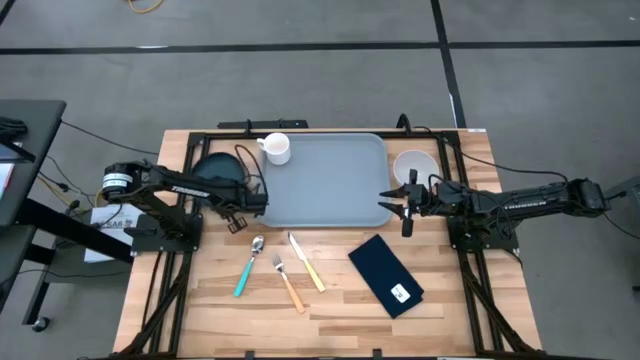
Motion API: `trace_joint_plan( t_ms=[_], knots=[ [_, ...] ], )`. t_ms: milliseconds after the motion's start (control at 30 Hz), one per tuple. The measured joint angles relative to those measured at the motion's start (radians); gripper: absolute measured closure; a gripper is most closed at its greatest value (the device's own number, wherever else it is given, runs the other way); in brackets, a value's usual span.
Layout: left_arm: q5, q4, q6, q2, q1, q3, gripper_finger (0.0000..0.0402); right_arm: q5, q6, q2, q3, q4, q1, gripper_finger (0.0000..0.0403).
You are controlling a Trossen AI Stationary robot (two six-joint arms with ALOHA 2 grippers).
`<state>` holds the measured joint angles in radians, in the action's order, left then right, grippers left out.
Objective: Set up tray
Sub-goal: Put the black plate at the bottom of the white mug on the gray serving tray
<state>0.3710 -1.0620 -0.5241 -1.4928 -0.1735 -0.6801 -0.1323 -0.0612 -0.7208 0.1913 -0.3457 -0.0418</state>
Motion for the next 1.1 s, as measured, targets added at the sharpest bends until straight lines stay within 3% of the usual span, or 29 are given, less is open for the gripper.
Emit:
trace_joint_plan(
  t_ms=[200, 700, 867, 1100],
  knots=[
    [0.064, -0.199, -0.115, 0.000, 0.064, -0.082, 0.0398, 0.000, 0.000, 0.000, 0.000, 0.000, 0.000, 0.0290],
    [0.077, -0.343, -0.099, 0.000, 0.200, -0.369, 0.0401, 0.000, 0.000, 0.000, 0.000, 0.000, 0.000, 0.0290],
    [0.089, -0.329, 0.003, 0.000, 0.224, -0.481, 0.0401, 0.000, 0.000, 0.000, 0.000, 0.000, 0.000, 0.0290],
    [0.138, -0.201, 0.310, 0.001, 0.243, -0.560, 0.0401, 0.000, 0.000, 0.000, 0.000, -0.001, 0.000, 0.0290]
  ],
)
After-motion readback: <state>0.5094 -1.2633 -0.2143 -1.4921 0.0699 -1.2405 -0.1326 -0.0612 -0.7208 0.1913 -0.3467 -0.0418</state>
